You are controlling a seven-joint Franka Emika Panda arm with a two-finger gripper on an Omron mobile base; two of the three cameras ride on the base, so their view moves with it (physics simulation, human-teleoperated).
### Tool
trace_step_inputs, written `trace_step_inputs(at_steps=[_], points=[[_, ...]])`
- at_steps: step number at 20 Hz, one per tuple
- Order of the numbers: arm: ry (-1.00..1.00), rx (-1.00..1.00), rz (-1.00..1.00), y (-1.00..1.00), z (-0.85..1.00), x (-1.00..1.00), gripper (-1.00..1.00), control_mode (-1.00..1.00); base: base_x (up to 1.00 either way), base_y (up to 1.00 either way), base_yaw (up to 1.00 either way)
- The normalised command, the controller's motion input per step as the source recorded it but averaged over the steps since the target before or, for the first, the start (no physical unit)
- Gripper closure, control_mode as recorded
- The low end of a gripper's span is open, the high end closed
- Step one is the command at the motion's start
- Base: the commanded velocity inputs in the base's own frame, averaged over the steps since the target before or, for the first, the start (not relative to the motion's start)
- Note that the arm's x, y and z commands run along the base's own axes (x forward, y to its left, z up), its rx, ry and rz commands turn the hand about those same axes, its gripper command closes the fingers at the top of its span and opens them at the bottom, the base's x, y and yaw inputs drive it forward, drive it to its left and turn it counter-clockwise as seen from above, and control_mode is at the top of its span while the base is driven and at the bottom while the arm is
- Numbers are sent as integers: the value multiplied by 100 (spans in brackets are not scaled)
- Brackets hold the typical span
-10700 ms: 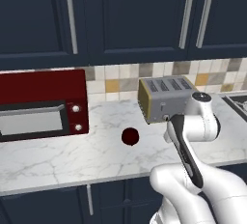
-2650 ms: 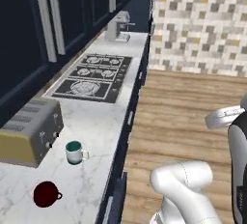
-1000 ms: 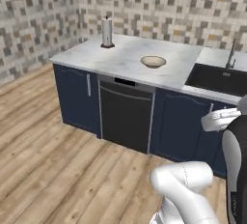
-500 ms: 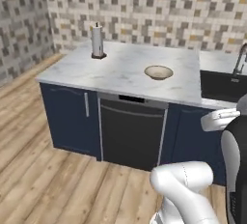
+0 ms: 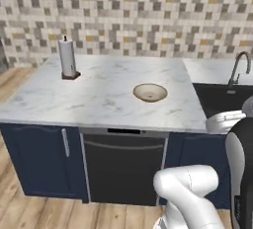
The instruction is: Clear the mugs and bowl far away from the sink.
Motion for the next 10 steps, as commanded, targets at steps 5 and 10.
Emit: trace_step_inputs(at_steps=[5,10], points=[[0,0,0,0,0,0,-100,100,100,22,-44],[0,0,0,0,0,0,-100,100,100,46,-48]])
